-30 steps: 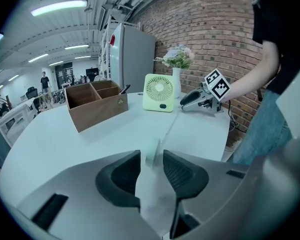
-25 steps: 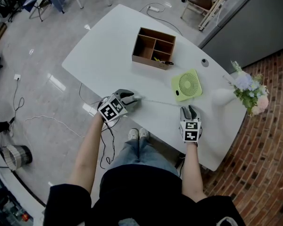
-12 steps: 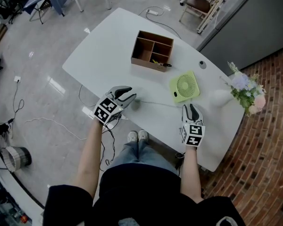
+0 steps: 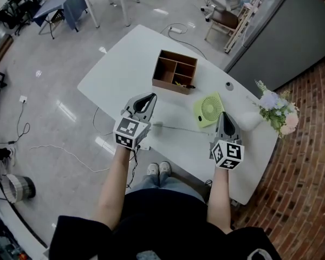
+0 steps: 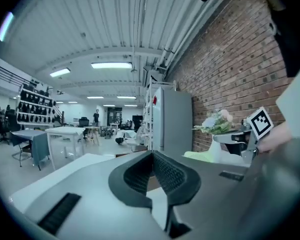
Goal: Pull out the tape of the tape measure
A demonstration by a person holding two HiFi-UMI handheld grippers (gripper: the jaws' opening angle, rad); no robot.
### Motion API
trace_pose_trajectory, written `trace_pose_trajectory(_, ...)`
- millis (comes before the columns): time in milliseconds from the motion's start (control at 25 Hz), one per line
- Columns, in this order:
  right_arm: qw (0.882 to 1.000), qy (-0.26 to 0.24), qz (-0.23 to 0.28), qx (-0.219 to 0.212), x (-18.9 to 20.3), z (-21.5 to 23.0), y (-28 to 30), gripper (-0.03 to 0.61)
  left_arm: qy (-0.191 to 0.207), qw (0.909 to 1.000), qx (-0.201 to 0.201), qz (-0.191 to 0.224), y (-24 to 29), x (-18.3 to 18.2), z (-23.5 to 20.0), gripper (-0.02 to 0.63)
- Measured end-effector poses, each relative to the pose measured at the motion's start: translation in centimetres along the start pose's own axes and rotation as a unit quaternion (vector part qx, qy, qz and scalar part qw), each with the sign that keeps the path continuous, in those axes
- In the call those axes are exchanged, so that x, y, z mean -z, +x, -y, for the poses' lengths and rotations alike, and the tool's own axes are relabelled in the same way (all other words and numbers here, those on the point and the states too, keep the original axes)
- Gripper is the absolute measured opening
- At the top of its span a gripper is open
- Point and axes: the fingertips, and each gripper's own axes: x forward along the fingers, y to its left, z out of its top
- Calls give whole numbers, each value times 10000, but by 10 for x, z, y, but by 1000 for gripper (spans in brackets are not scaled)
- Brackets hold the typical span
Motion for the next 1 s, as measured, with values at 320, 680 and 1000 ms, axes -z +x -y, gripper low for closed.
trace_pose_trajectory(320,9991,-54,431,-10,-40,-5,2,2,-157,9953,-869,403,-2,-39,-13,21)
trace_pose_trajectory(680,9990,-160,413,-47,-42,-10,5,0,-59,9956,-872,342,1,-42,-8,21)
trace_pose_trajectory(1000,9993,-122,355,-33,-39,-6,8,0,-61,9963,-823,256,5,-37,-5,21)
